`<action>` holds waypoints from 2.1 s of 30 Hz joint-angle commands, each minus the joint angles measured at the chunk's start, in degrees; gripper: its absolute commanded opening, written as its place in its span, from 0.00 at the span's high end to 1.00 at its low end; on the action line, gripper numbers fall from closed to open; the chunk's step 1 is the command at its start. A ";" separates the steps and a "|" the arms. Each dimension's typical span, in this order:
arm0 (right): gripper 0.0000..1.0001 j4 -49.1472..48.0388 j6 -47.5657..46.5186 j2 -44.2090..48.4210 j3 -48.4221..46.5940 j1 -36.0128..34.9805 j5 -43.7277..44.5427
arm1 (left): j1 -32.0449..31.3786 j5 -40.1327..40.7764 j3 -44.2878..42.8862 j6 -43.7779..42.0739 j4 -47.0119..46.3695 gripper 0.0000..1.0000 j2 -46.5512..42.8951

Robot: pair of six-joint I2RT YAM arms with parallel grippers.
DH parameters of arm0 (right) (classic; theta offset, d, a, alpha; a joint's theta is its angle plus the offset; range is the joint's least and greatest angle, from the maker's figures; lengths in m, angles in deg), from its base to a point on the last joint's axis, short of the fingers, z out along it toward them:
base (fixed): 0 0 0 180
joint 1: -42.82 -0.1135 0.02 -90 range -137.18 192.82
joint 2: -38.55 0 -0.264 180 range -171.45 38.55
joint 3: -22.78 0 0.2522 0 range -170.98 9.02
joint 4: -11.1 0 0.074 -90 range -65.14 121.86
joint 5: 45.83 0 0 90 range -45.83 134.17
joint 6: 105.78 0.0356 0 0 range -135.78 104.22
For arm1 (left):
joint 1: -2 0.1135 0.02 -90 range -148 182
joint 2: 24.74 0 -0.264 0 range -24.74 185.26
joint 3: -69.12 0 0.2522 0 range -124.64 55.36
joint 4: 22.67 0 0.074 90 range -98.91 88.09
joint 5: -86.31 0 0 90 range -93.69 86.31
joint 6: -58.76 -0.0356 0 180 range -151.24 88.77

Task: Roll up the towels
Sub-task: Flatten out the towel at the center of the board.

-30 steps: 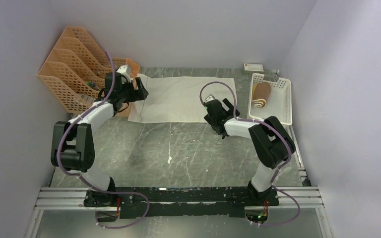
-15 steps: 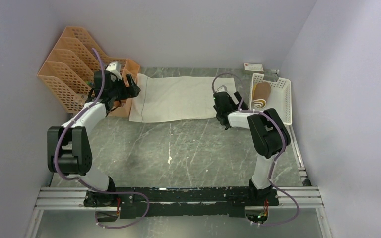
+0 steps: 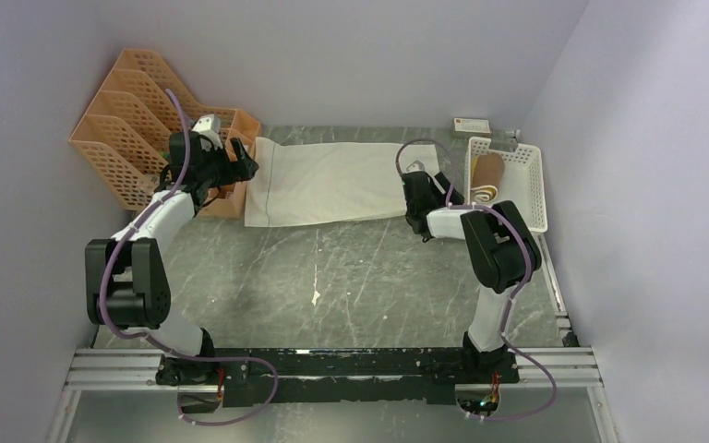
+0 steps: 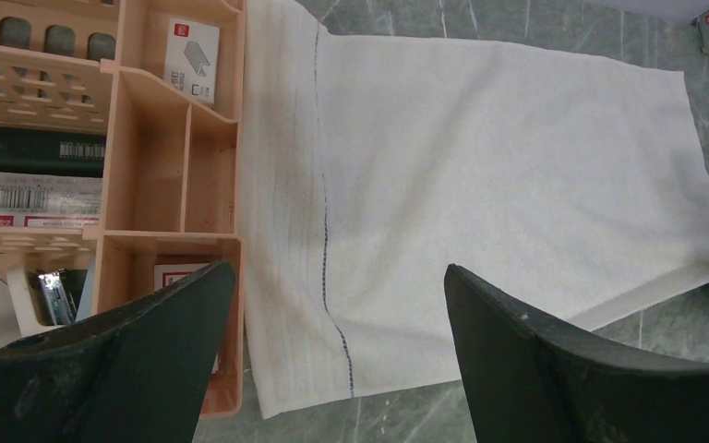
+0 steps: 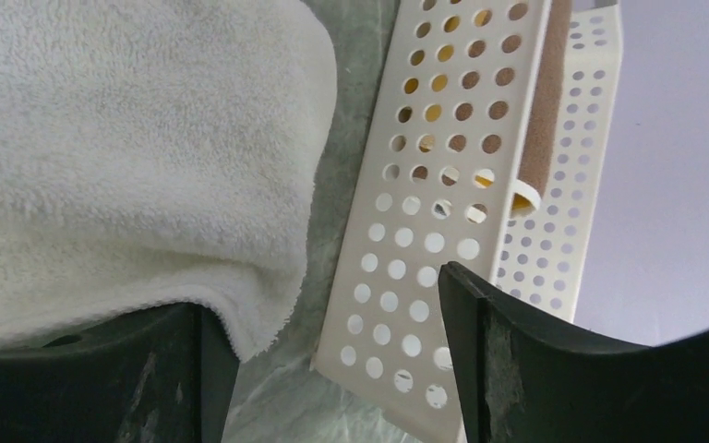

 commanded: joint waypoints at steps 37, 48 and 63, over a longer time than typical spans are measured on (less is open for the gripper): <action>0.00 3.41 24.55 7.66 -19.00 0.67 -35.96 | -8.46 -5.51 -7.19 1.08 -4.67 0.03 7.54; 0.00 8.15 47.25 -8.65 -24.09 10.63 -67.20 | -14.71 -3.85 -9.36 2.24 -7.59 0.03 16.00; 0.00 21.09 45.97 -2.74 -10.91 10.51 -38.94 | -15.06 4.15 0.88 2.49 -11.89 0.03 18.25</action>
